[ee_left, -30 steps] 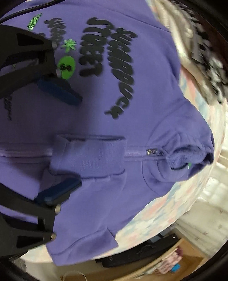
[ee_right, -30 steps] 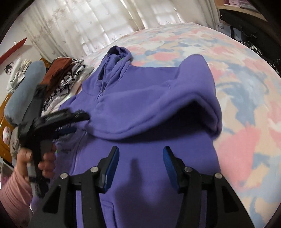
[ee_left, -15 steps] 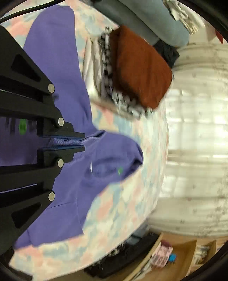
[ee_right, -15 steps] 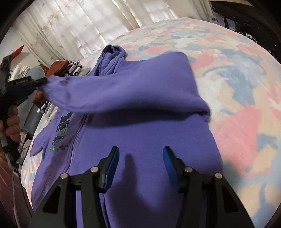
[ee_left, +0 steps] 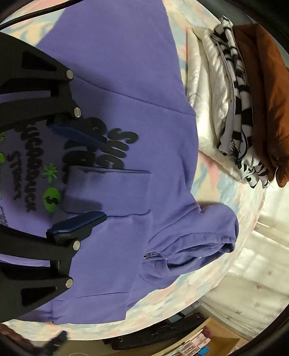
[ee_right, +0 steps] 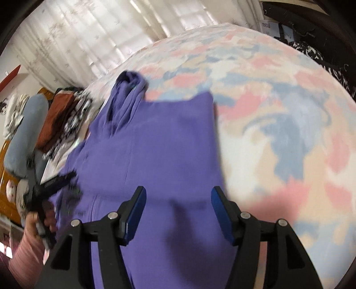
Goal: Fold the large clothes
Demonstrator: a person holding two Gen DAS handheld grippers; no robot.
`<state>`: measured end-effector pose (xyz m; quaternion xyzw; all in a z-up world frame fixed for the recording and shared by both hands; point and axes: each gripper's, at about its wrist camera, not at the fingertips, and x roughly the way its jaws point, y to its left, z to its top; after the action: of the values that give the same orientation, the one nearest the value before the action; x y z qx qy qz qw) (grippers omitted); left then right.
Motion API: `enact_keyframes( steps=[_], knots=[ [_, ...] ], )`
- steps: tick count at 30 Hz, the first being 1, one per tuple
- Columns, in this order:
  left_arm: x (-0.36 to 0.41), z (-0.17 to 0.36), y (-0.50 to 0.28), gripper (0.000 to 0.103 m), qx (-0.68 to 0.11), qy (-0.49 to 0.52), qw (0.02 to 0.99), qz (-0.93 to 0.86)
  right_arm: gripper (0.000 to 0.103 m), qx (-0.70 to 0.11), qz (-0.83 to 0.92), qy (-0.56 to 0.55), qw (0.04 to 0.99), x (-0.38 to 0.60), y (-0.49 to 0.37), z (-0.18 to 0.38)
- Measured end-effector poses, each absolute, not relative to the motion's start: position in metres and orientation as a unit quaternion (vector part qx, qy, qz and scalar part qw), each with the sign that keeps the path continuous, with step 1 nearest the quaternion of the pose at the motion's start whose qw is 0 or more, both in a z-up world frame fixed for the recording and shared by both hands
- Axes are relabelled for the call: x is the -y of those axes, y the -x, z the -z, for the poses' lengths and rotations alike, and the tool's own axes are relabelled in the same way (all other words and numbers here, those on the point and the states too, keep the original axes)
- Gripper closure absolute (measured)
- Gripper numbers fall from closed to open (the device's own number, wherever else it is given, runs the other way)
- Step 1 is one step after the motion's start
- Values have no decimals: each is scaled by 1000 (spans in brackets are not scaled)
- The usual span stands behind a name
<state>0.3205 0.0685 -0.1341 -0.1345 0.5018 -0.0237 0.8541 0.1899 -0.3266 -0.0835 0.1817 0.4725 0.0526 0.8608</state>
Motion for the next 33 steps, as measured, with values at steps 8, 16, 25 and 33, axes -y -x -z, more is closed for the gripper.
enact_keyframes(
  steps=[8,16,25,33],
  knots=[
    [-55,149,-342,80,-509,104,854,26,42,-485,0,-192,853,336,-295,108],
    [-23,132,-340,96,-467,23,883,44,92,-441,16,-210,873,361,-298,119],
    [-35,118,-331,78,-468,21,883,29,68,-449,35,-203,870,373,-271,100],
    [-13,85,-307,78,-443,26,894,62,68,-440,-49,-141,885,302,-235,72]
  ],
)
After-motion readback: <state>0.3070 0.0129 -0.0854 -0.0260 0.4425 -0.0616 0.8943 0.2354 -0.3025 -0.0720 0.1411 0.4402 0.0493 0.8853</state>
